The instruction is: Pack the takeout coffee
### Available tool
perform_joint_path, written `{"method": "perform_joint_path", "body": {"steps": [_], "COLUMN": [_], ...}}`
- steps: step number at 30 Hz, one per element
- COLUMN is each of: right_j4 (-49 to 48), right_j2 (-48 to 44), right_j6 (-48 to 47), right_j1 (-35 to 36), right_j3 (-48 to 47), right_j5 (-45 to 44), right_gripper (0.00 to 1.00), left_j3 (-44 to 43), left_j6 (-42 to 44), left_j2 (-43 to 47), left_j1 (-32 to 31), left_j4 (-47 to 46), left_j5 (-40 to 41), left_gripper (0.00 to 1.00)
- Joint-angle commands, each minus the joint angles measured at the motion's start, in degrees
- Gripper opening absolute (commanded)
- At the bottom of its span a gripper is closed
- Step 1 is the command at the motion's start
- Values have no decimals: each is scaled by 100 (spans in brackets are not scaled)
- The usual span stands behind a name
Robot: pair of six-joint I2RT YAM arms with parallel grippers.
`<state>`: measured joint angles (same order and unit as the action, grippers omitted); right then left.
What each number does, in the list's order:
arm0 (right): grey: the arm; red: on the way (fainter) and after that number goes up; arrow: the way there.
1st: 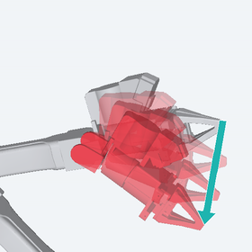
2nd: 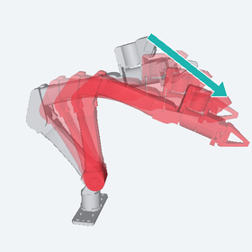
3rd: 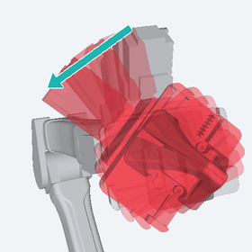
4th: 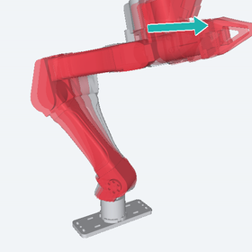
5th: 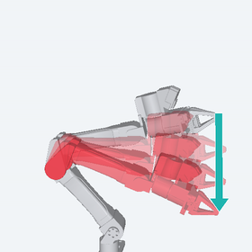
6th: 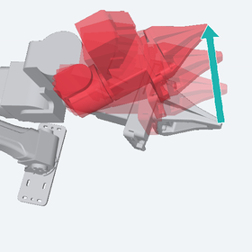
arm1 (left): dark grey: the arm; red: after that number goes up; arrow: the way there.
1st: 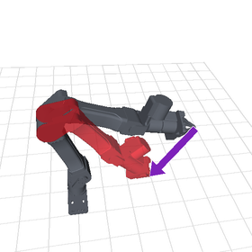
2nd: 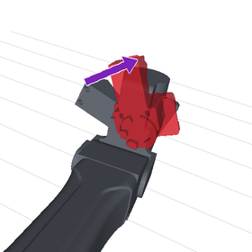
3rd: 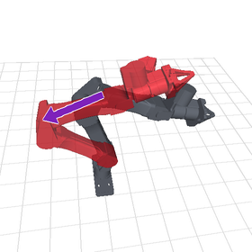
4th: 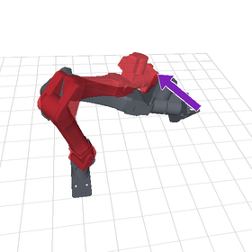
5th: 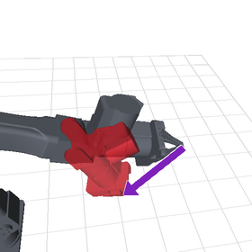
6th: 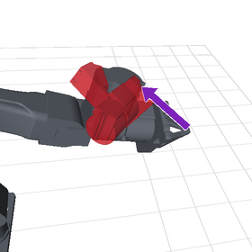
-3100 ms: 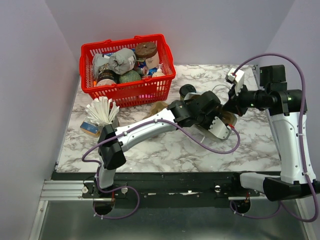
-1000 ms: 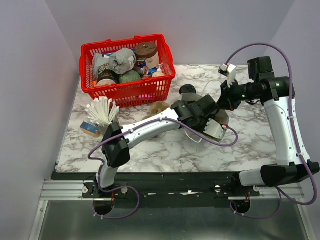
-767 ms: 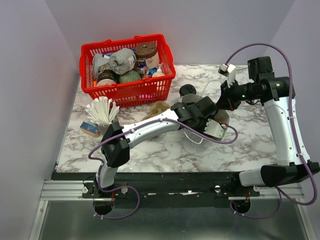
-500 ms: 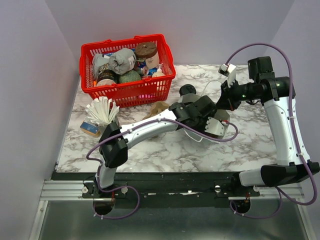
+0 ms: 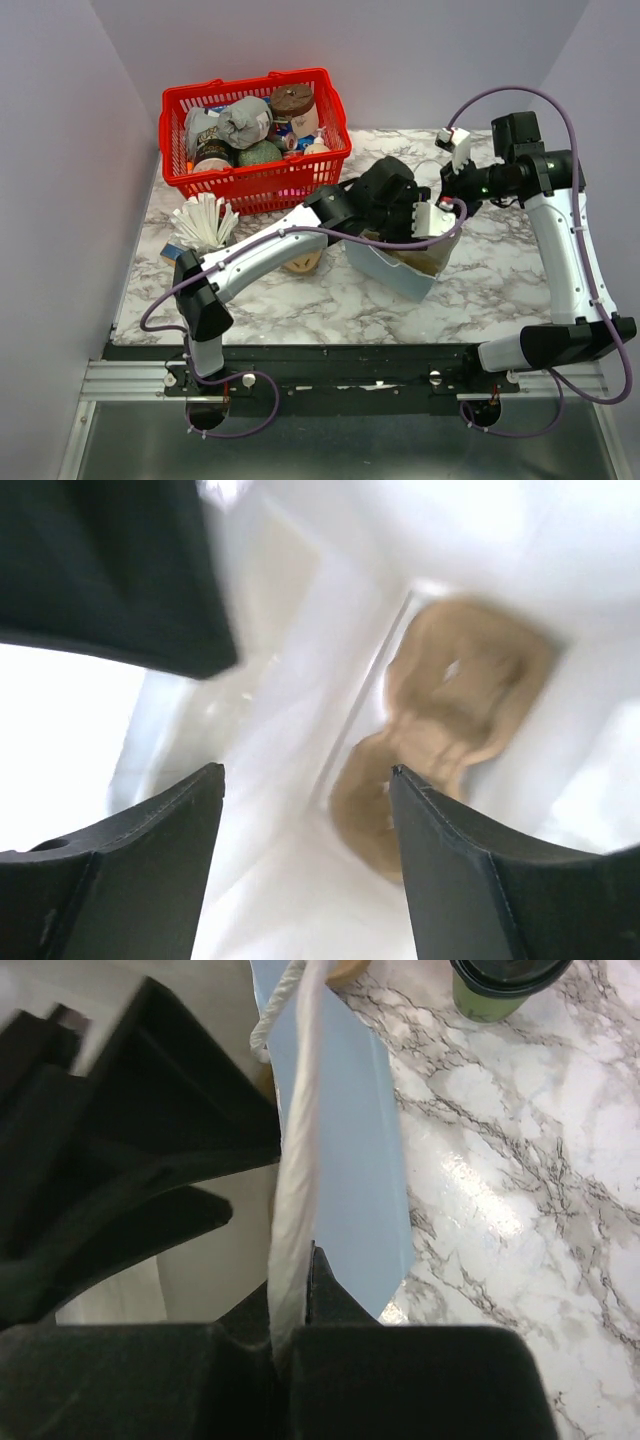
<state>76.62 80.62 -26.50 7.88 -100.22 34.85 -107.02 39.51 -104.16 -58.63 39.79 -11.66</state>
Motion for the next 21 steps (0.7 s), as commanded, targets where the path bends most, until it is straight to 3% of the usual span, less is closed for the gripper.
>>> {"method": "perform_joint_path", "body": {"steps": [1, 7, 12, 16, 17, 21], "right_j4": [609, 609, 652, 670, 661, 644], "right_j2": [112, 182, 217, 200, 182, 86], "right_j6": [5, -145, -215, -241, -259, -417], "right_j1": [29, 12, 21, 12, 21, 12], "right_j3": [-173, -103, -138, -137, -146, -199], "right_j5": [-277, -418, -418, -427, -409, -260], "right_gripper": [0, 0, 1, 1, 0, 1], "left_j3": [-345, -986, -1873, -1735, -1595, -114], "left_j6": [-838, -1796, -2702, -1590, -673, 591], "left_j2": [317, 554, 730, 1264, 1397, 2083], "left_j1": [141, 483, 1597, 2075, 2084, 2023], "left_j4": [-384, -578, -218, 1306, 1590, 2024], "left_j5": [-1259, -2031, -3112, -3571, -3406, -2922], "left_gripper": [75, 77, 84, 84, 84, 85]}}
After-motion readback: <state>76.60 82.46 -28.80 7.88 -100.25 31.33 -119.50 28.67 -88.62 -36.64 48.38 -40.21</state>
